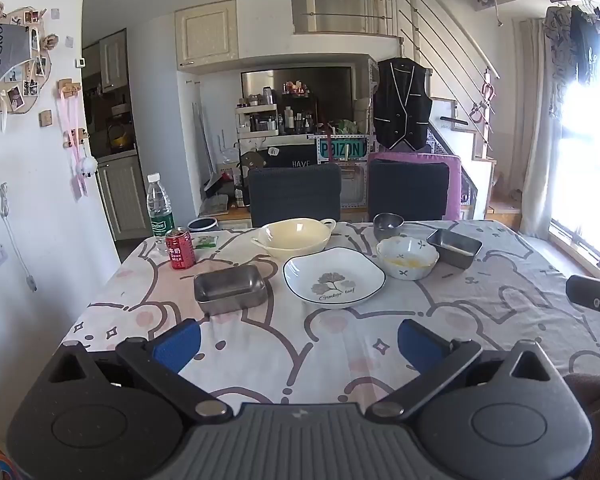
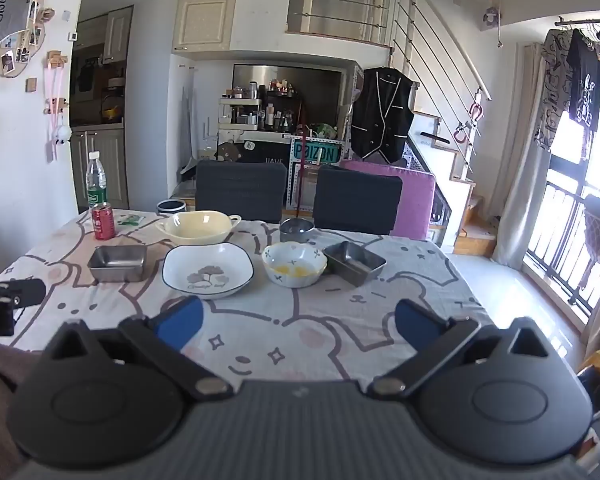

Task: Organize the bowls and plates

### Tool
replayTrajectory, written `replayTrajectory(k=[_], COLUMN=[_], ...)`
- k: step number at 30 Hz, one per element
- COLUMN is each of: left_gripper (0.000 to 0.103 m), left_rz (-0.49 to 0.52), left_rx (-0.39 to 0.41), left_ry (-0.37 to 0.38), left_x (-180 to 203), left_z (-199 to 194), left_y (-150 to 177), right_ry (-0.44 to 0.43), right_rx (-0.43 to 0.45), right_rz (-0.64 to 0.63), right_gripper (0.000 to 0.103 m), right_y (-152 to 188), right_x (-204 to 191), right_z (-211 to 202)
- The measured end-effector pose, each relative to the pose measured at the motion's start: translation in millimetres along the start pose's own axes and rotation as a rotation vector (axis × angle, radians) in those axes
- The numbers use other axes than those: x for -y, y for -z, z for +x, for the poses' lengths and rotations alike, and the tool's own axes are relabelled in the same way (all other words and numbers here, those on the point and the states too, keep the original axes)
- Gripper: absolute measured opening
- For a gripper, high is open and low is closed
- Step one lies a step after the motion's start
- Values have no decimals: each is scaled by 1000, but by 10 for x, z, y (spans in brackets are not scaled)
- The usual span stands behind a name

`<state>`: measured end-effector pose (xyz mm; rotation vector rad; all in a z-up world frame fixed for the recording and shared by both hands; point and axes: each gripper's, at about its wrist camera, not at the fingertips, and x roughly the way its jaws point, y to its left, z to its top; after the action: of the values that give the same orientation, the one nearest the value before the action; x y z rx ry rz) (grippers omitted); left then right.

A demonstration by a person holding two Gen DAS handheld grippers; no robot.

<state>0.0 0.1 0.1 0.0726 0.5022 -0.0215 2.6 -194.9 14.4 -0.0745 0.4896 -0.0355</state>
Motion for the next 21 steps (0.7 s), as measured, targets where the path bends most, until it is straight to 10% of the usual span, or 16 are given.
replayTrajectory(k=[21], left_gripper=[103], left_rz=[0], left_rx=[5], left_ry=[-1], left_x=[1], left_z=[-1], left_y=[1], right_ry=[-1], right_rx=[-5], right_rz=[-1], right_gripper=[103], right_y=[-2], right_x=[1], right_z=[-4])
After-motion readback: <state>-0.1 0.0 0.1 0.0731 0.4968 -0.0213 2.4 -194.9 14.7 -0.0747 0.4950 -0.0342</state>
